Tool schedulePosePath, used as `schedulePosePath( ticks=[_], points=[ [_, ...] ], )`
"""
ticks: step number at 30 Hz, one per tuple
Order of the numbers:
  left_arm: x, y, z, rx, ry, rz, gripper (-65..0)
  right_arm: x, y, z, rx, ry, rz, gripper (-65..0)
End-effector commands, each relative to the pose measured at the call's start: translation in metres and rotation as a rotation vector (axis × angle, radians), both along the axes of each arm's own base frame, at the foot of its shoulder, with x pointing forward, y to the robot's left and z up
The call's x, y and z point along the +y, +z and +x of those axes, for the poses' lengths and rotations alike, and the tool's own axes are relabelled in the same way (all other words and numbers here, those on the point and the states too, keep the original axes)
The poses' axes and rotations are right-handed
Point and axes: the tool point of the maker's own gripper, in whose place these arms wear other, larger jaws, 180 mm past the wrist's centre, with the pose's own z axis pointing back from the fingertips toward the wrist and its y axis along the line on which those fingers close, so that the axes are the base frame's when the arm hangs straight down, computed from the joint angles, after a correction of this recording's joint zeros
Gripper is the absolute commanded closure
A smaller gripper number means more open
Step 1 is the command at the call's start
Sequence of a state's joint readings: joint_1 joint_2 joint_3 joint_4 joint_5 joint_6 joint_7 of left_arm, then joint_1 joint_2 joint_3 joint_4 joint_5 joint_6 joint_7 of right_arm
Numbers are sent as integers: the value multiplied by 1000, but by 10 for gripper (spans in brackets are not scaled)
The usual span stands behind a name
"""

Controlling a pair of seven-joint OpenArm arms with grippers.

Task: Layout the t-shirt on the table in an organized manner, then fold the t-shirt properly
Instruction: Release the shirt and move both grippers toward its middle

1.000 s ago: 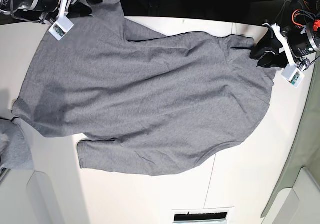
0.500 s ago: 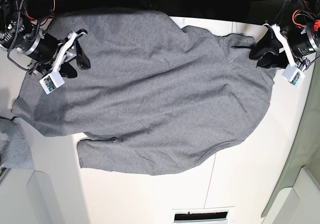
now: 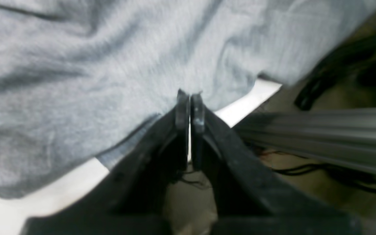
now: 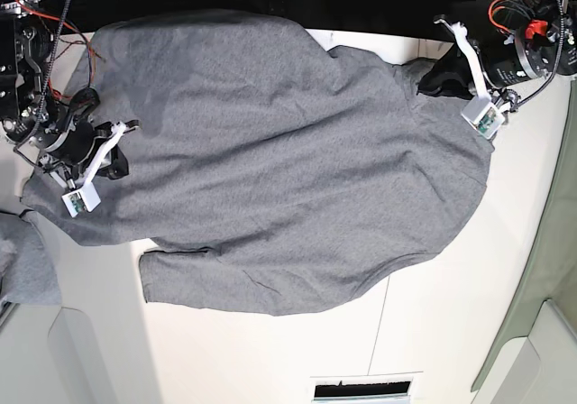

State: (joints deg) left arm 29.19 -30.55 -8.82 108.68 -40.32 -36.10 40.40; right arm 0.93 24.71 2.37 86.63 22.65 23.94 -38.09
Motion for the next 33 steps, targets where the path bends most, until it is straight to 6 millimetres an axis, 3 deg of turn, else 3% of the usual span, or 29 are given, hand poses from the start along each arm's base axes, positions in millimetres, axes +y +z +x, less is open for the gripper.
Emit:
schedulePosePath(
  ticks=[1, 6, 12, 15, 18, 23, 27, 33],
  points=[
    [1, 12, 18, -61, 40, -13, -15, -8, 15, 19, -61, -18, 3, 0],
    [-2, -4, 39, -47, 158, -74, -15, -24, 1, 32, -18, -70, 9, 0],
    [-10, -58, 55, 77, 200, -91, -15, -35, -13, 32, 28, -100, 7, 0],
    [11, -97, 70, 155, 229, 86, -15, -36, -20, 23, 64, -97, -1, 0],
    [32, -114, 98, 208, 273, 180, -15, -36, -26, 15, 104, -91, -8, 0],
    [49, -109, 155, 227, 324, 190, -15, -26, -29, 5, 166, -89, 53, 0],
    [60, -92, 200, 194, 364, 189, -15, -15, -36, -13, 214, -78, 118, 0],
    [39, -65, 247, 158, 315, 202, -13, 15, -50, -62, 287, -14, 260, 0]
  ],
)
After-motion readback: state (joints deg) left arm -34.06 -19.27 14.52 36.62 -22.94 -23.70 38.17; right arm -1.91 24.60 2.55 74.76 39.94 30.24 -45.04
